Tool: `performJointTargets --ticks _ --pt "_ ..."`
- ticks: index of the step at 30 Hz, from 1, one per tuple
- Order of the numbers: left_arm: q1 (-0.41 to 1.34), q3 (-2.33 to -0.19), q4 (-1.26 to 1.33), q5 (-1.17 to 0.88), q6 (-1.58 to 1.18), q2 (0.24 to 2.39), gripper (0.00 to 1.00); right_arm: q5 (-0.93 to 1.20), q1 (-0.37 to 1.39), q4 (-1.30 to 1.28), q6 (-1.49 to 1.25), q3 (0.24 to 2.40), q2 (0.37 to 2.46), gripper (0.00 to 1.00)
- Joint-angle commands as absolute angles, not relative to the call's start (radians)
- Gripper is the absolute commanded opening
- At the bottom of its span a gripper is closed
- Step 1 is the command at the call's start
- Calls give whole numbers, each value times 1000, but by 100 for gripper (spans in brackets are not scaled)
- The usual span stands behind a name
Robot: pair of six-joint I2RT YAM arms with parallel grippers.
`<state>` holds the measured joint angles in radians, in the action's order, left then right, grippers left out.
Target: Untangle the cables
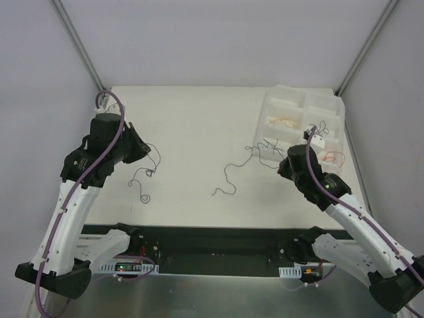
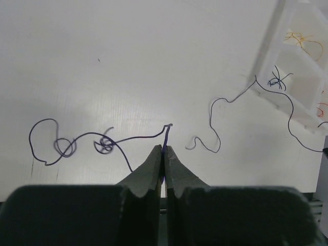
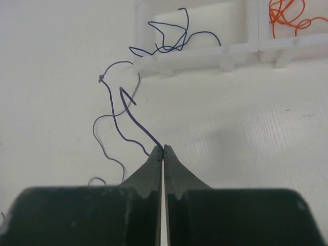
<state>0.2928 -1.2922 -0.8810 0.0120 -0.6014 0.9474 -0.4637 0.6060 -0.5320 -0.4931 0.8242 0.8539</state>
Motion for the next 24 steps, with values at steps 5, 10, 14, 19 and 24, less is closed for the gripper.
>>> performJointTargets --ticks 5,10,14,19,24 --pt "288 -1318 -884 -76 -568 1025 0 -353 574 -460 -174 971 781 0" --pt "288 -1214 -827 -238 -586 1075 0 -322 528 -525 -158 1213 844 0" --pt "288 -1126 -758 -267 -588 1060 0 -336 489 -538 -150 1431 934 0" --pt "288 -1068 -716 -320 -589 1081 0 -379 427 -537 -107 1708 1055 0" --pt "288 -1035 -683 -357 -584 1095 0 -382 336 -535 -77 1928 1181 0"
